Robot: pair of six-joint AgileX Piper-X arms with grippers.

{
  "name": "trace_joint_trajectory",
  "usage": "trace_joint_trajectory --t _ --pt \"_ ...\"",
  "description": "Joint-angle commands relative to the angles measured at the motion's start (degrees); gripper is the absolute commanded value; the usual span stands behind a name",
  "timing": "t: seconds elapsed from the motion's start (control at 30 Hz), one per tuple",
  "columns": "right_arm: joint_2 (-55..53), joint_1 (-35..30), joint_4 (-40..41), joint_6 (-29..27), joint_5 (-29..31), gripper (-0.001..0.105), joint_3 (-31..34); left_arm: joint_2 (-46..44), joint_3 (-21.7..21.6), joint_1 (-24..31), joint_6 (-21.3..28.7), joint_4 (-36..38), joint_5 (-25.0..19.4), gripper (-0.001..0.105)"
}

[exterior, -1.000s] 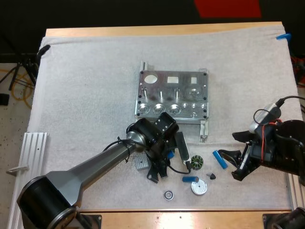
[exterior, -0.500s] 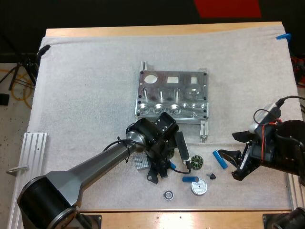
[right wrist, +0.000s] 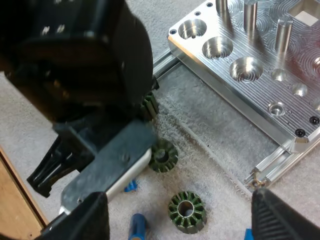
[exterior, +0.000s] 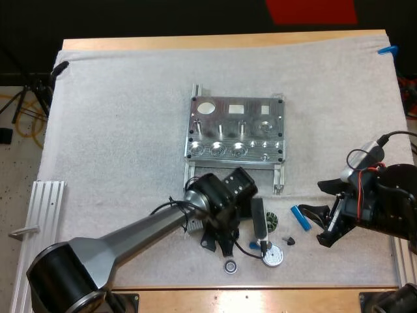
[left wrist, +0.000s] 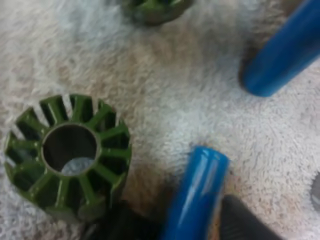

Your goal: Load cells from left to right

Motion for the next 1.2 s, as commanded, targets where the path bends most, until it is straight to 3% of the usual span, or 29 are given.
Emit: trace_joint_trajectory --t 0.0,0.13,0.23,0.3,0.37,0.5,0.9,1.17 --pt "-0.17 0.16 -0.01 -0.79 -0.22 0.059 -0.66 0.35 -0.38 -0.19 0.22 -0.88 -2.65 0.029" --pt "-0.17 0.16 -0.01 -0.79 -0.22 0.059 -0.66 0.35 -0.38 -0.19 1.9 -0.16 -3.09 0.026" --pt "-0.17 0.16 -0.01 -0.79 -0.22 0.059 -0.66 0.35 -0.38 -0.19 2.87 2.42 -0.82 0.026" --pt "-0.17 0.16 -0.01 -0.79 -0.22 0.059 -0.66 0.35 -0.58 -0.19 3.7 4.93 1.32 0.03" --pt "-0.17 0.16 -0.01 -0.79 -0.22 0.059 -0.66 0.1 -1.03 -0.19 3.92 7.47 3.83 0.041" --pt "-0.17 0.16 -0.01 -0.79 -0.22 0.059 -0.66 -0.57 -2.29 -0.19 4.15 9.76 3.83 0.056" --pt "-0.17 0.16 -0.01 -0.79 -0.22 0.059 -0.66 -0.77 -2.89 -0.19 18.71 9.76 2.22 0.051" --pt "-0.17 0.16 -0.01 -0.79 -0.22 0.059 -0.66 1.38 -2.89 -3.19 21.11 9.27 1.52 0.051"
